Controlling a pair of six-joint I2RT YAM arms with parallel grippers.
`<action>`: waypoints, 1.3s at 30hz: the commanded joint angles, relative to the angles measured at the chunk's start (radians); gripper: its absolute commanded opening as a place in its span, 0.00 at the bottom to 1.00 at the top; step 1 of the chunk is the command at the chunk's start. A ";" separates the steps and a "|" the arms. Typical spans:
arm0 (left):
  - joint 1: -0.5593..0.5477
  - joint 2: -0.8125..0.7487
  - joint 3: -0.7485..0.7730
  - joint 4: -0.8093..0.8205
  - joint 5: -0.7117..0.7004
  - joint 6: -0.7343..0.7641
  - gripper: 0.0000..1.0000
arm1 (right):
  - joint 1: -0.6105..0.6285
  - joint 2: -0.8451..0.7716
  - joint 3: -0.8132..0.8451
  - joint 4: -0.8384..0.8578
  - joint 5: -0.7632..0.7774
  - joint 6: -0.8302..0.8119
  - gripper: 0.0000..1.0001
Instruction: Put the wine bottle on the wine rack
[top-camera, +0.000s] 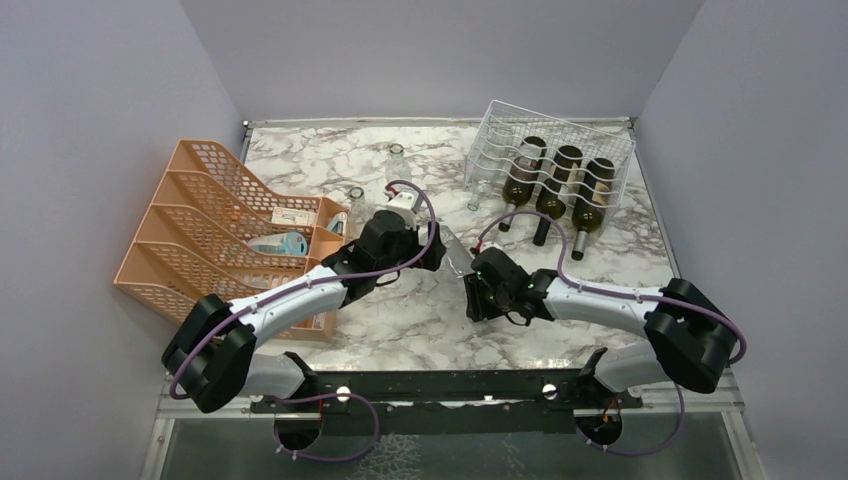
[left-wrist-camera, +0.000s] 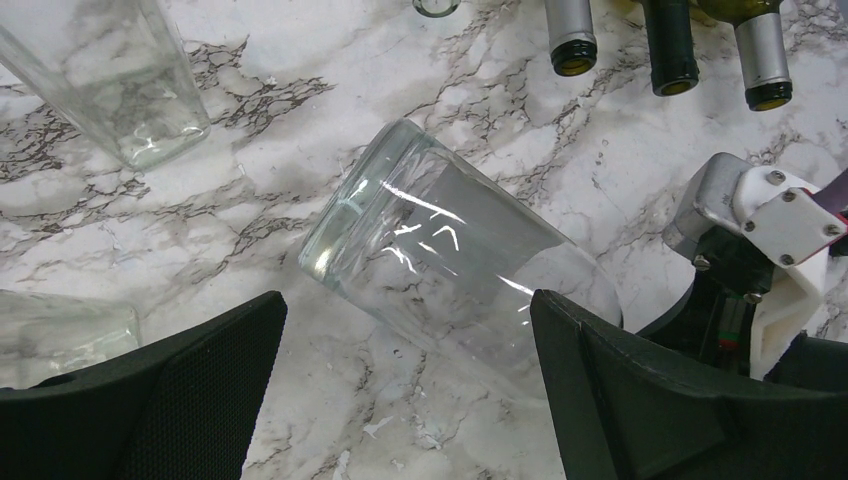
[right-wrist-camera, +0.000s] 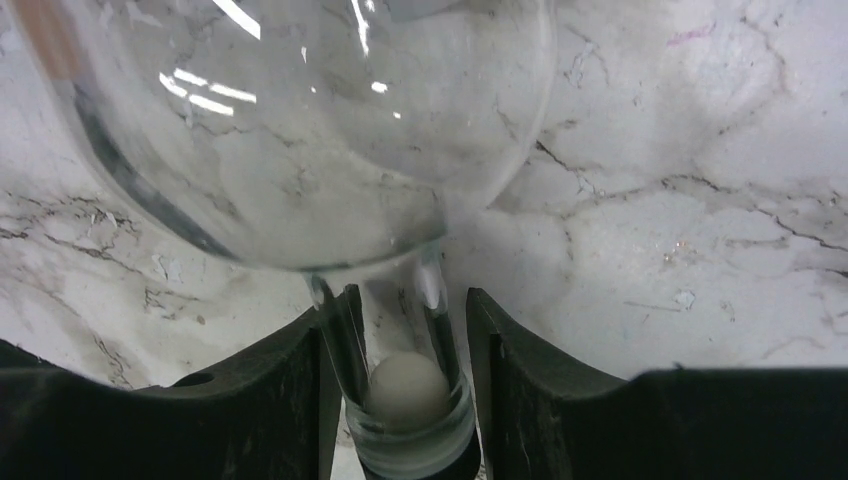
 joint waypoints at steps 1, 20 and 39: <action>0.010 -0.035 0.010 0.012 0.016 0.004 0.99 | -0.003 0.051 0.051 0.032 0.058 -0.026 0.49; 0.027 -0.082 -0.004 -0.007 0.004 0.011 0.99 | -0.003 0.143 0.021 0.133 0.043 -0.048 0.24; 0.036 -0.149 0.012 -0.035 -0.015 0.012 0.99 | -0.003 -0.131 0.052 0.090 0.177 -0.077 0.01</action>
